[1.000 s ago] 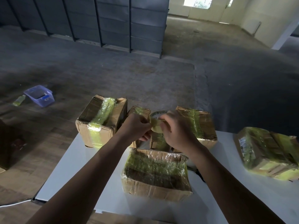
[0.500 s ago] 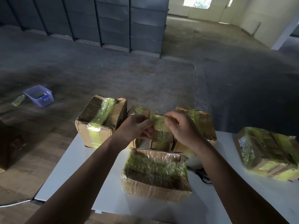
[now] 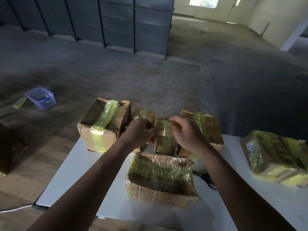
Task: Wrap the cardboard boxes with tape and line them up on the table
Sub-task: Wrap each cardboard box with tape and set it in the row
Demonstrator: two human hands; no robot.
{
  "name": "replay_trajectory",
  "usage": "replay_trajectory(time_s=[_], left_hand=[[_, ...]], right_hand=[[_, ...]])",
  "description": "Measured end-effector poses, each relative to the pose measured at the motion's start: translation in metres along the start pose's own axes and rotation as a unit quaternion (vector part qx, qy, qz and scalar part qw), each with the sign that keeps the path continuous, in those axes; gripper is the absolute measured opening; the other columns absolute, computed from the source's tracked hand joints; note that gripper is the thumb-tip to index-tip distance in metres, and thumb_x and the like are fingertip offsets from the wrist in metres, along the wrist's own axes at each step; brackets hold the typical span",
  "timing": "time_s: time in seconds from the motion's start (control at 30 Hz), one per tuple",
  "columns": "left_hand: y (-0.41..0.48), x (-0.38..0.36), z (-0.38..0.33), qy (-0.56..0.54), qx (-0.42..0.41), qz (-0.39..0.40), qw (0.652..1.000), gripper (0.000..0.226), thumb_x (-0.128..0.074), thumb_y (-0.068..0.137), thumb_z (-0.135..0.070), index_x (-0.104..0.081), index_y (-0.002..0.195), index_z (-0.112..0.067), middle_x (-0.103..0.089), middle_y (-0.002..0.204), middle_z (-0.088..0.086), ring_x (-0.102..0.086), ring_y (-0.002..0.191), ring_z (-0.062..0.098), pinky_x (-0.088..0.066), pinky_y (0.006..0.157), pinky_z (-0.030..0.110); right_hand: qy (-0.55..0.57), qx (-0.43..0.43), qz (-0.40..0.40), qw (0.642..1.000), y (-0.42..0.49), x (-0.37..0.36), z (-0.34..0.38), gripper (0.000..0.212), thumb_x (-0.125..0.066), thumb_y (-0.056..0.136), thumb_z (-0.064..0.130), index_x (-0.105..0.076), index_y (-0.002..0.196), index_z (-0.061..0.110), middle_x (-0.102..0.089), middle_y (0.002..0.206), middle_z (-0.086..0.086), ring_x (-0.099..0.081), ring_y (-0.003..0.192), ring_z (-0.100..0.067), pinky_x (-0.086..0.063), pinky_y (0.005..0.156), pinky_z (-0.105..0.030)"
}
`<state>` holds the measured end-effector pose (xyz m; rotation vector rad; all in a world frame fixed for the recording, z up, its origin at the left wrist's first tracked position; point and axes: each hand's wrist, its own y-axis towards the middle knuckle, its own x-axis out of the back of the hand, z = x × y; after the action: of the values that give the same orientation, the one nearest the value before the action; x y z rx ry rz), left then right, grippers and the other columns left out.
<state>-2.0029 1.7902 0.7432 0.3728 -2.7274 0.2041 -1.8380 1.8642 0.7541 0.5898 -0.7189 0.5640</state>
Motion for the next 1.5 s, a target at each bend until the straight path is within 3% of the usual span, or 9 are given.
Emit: replay_trajectory(time_s=[0.1, 0.27, 0.6, 0.7, 0.77, 0.87, 1.0, 1.27, 1.5], left_hand=[[0.001, -0.003, -0.001, 0.023, -0.017, -0.015, 0.999, 0.022, -0.059, 0.094, -0.006, -0.061, 0.072, -0.012, -0.064, 0.050, -0.006, -0.065, 0.048, 0.006, -0.050, 0.048, 0.015], [0.000, -0.001, -0.002, -0.017, -0.013, -0.001, 1.000, 0.020, -0.057, 0.094, -0.002, -0.059, 0.075, -0.010, -0.065, 0.057, -0.001, -0.066, 0.050, 0.007, -0.052, 0.051, 0.017], [-0.005, 0.008, -0.002, -0.090, -0.024, 0.064, 0.994, 0.013, -0.053, 0.093, 0.003, -0.060, 0.083, 0.004, -0.066, 0.062, 0.006, -0.066, 0.058, 0.016, -0.057, 0.060, 0.024], [-0.007, 0.008, 0.000, -0.126, -0.024, 0.082, 0.988, 0.014, -0.055, 0.096, -0.004, -0.060, 0.084, 0.002, -0.065, 0.070, 0.012, -0.066, 0.063, 0.020, -0.056, 0.062, 0.025], [-0.008, 0.007, 0.000, -0.142, -0.017, 0.088, 0.986, 0.023, -0.063, 0.092, -0.023, -0.061, 0.083, -0.002, -0.065, 0.070, 0.012, -0.067, 0.065, 0.020, -0.056, 0.064, 0.026], [-0.006, 0.005, 0.000, -0.075, -0.006, 0.068, 0.995, 0.036, -0.071, 0.078, -0.041, -0.061, 0.083, -0.006, -0.068, 0.063, 0.004, -0.069, 0.063, 0.017, -0.055, 0.061, 0.023], [-0.003, 0.002, 0.001, 0.000, -0.015, 0.040, 0.999, 0.016, -0.068, 0.089, -0.017, -0.062, 0.076, -0.010, -0.068, 0.055, -0.003, -0.068, 0.055, 0.010, -0.050, 0.052, 0.016], [0.000, -0.001, -0.002, -0.021, 0.023, 0.050, 0.998, 0.016, -0.058, 0.093, -0.005, -0.060, 0.077, -0.006, -0.066, 0.061, 0.006, -0.065, 0.052, 0.013, -0.051, 0.052, 0.020], [-0.002, -0.007, 0.008, 0.060, 0.014, 0.043, 0.997, 0.025, -0.054, 0.092, -0.016, -0.060, 0.069, -0.008, -0.065, 0.051, -0.002, -0.065, 0.049, 0.014, -0.055, 0.055, 0.031]], right_hand=[[-0.005, -0.002, -0.003, 1.000, 0.001, -0.001, 0.001, 0.026, -0.055, 0.097, 0.017, -0.063, 0.118, 0.003, -0.064, 0.111, -0.010, -0.058, 0.103, -0.017, -0.040, 0.080, -0.018], [0.015, -0.007, -0.004, 1.000, 0.000, 0.002, 0.002, 0.023, -0.055, 0.097, 0.013, -0.064, 0.115, 0.003, -0.064, 0.107, -0.006, -0.055, 0.097, -0.010, -0.035, 0.075, -0.001], [0.126, -0.053, 0.042, 0.990, -0.001, 0.012, 0.000, 0.020, -0.053, 0.097, 0.011, -0.065, 0.113, 0.006, -0.062, 0.089, 0.008, -0.057, 0.083, -0.001, -0.043, 0.069, -0.008], [0.117, -0.056, 0.041, 0.991, 0.001, 0.013, -0.001, 0.019, -0.053, 0.098, 0.013, -0.065, 0.111, 0.009, -0.062, 0.088, 0.010, -0.056, 0.082, 0.001, -0.042, 0.068, -0.006], [0.104, -0.057, 0.038, 0.992, 0.002, 0.012, -0.001, 0.017, -0.053, 0.098, 0.014, -0.066, 0.109, 0.012, -0.061, 0.086, 0.012, -0.056, 0.078, 0.004, -0.040, 0.065, -0.006], [0.078, -0.057, 0.040, 0.995, 0.002, 0.009, -0.003, 0.016, -0.053, 0.098, 0.017, -0.066, 0.107, 0.016, -0.061, 0.083, 0.011, -0.056, 0.076, 0.001, -0.042, 0.064, -0.012], [0.065, -0.057, 0.033, 0.996, 0.003, 0.005, -0.004, 0.017, -0.054, 0.098, 0.017, -0.066, 0.108, 0.012, -0.059, 0.082, 0.014, -0.056, 0.077, -0.001, -0.040, 0.065, -0.015], [0.097, -0.070, 0.060, 0.991, 0.003, 0.007, -0.005, 0.018, -0.053, 0.098, 0.017, -0.067, 0.109, 0.015, -0.064, 0.089, 0.013, -0.061, 0.086, -0.005, -0.044, 0.071, -0.020], [0.044, -0.038, 0.028, 0.998, 0.002, 0.003, -0.008, 0.020, -0.055, 0.097, 0.016, -0.066, 0.112, 0.009, -0.059, 0.091, 0.015, -0.054, 0.081, 0.006, -0.038, 0.070, 0.000]])
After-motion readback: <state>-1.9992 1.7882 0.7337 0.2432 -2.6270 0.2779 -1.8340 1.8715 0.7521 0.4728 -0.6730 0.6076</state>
